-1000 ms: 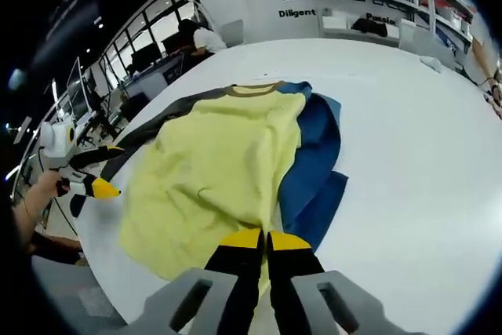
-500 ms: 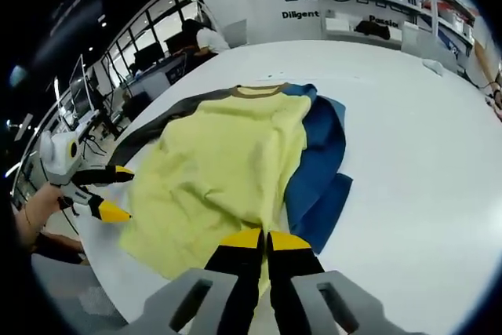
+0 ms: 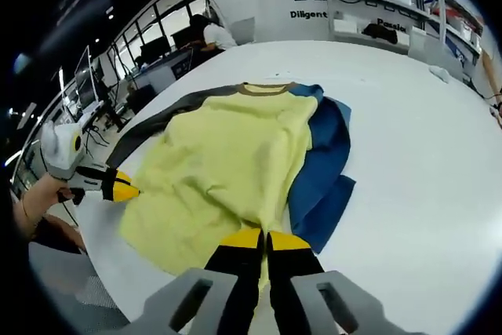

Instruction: Fold the garment on the visible template until the final outline fits inside the template.

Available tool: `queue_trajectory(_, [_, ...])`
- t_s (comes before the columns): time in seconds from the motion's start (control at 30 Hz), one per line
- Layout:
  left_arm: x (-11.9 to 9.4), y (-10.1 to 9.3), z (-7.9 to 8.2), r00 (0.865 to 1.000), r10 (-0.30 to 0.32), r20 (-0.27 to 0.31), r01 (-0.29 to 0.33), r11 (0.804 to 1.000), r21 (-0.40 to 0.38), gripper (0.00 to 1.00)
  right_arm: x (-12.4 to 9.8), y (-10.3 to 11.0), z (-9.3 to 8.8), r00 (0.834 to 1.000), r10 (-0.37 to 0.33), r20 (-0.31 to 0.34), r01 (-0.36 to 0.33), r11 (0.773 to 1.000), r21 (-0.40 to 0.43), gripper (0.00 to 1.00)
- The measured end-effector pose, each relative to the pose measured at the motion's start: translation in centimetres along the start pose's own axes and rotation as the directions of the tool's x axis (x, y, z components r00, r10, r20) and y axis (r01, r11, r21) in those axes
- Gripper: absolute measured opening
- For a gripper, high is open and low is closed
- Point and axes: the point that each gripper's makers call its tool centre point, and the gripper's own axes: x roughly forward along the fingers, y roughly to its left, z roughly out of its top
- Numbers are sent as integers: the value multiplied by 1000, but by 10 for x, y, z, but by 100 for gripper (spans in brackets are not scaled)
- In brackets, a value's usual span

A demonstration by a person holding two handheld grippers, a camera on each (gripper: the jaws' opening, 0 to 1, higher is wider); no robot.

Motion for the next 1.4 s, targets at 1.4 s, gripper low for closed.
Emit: queue_trajectory(1.4, [-13, -50, 46, 993, -14, -118, 18, 999, 34, 5, 2, 26, -34, 989, 18, -146, -44, 983, -178, 0])
